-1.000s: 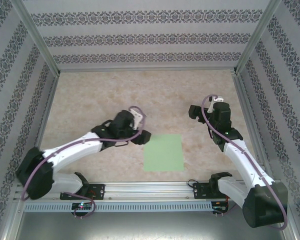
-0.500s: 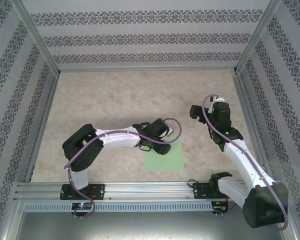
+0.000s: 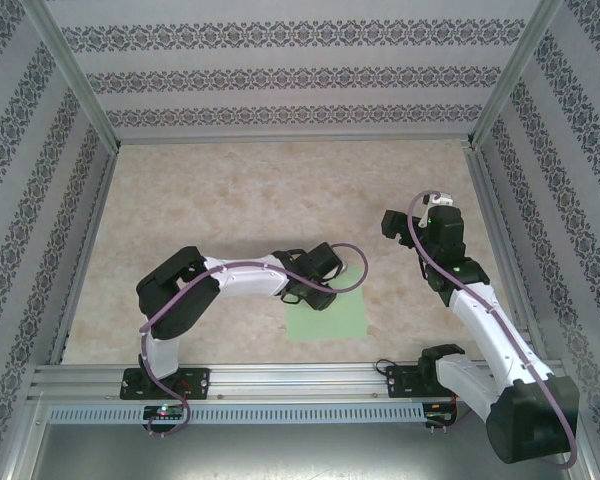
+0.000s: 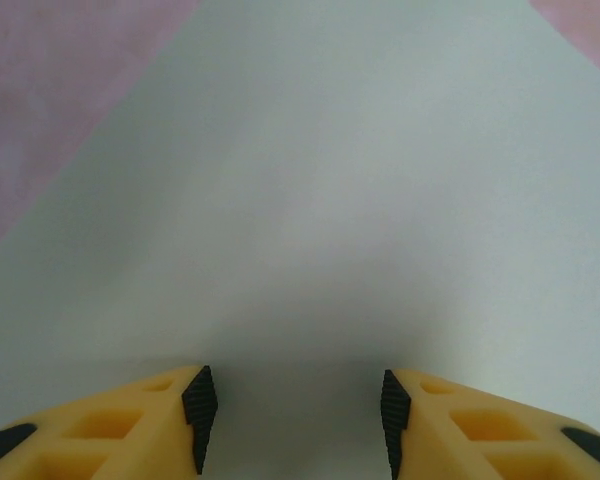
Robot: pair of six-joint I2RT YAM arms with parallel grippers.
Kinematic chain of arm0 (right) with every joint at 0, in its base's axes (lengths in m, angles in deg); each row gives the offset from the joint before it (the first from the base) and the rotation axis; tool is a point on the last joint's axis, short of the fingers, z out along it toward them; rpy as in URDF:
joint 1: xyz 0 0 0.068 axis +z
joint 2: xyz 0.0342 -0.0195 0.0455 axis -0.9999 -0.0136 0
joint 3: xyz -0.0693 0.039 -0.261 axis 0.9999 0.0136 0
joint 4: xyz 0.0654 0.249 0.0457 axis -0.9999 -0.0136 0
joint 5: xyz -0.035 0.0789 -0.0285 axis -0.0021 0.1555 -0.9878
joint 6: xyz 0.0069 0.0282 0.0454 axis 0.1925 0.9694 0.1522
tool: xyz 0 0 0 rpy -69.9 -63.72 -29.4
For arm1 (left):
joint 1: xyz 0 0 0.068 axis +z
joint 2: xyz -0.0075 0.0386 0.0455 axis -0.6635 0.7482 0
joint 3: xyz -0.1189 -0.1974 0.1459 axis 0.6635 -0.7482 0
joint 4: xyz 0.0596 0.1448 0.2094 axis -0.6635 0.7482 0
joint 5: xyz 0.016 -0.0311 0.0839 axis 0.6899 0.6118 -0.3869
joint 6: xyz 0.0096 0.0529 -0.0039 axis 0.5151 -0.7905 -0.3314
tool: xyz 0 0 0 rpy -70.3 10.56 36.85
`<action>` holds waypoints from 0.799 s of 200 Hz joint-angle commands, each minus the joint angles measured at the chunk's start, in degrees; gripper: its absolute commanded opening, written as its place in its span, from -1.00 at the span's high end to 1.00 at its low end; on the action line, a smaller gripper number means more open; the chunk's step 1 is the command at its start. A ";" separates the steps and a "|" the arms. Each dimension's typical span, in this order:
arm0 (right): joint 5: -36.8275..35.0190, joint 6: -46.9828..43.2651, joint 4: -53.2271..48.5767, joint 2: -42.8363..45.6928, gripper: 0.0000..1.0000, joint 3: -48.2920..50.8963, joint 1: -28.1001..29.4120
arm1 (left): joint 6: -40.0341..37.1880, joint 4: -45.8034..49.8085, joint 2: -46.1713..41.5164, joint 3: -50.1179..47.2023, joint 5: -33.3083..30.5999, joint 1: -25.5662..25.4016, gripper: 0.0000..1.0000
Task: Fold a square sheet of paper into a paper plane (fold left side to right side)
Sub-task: Move the square sheet of paper to the center of the table.
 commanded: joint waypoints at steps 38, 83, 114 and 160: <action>-0.96 0.73 -0.97 1.93 -0.95 0.87 0.58 | -9.52 3.10 3.75 2.97 0.11 7.83 -0.01; 0.66 1.26 -1.41 1.77 -0.95 1.22 0.56 | -13.94 4.32 7.74 9.52 1.91 11.70 0.01; 1.89 1.10 -2.29 0.48 -0.95 1.05 0.56 | -14.79 4.84 7.75 11.49 3.20 12.85 0.01; 7.89 1.17 -1.84 -4.50 -0.95 -0.29 0.71 | -11.64 5.38 -0.41 10.85 5.85 13.10 -0.10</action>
